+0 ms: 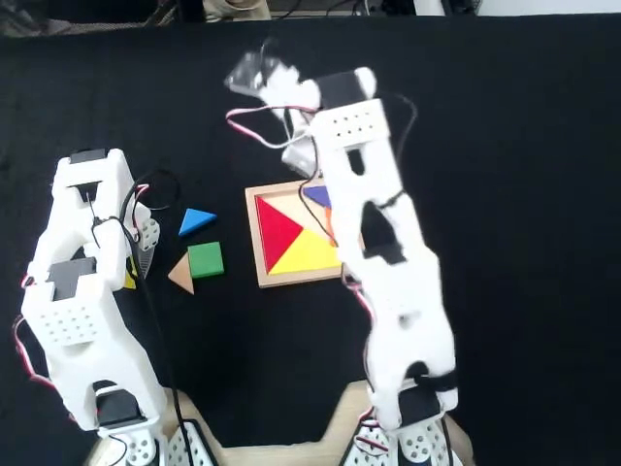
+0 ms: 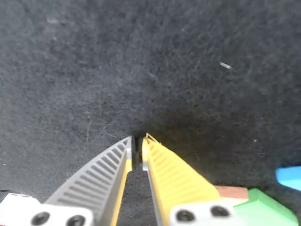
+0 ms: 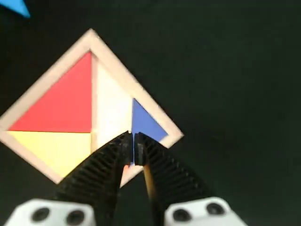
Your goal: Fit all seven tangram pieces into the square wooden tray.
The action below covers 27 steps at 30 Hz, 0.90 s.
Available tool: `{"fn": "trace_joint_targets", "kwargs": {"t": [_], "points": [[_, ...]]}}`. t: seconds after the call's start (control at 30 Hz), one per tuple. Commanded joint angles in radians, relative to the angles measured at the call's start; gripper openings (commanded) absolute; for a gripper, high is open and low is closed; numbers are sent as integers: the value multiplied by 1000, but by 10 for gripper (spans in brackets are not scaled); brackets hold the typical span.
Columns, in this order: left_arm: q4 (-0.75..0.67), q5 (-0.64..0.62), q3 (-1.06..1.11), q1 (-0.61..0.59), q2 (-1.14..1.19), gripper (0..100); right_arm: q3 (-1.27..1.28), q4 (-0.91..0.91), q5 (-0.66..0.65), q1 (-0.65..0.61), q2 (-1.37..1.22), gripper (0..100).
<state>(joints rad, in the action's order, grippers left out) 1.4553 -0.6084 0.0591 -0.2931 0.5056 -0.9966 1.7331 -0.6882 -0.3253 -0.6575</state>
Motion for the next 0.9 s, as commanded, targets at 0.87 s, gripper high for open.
{"fn": "trace_joint_targets", "kwargs": {"t": [0.87], "points": [[308, 592, -604, 82, -195, 69, 1896, -941, 374, 109, 1173, 11]]}}
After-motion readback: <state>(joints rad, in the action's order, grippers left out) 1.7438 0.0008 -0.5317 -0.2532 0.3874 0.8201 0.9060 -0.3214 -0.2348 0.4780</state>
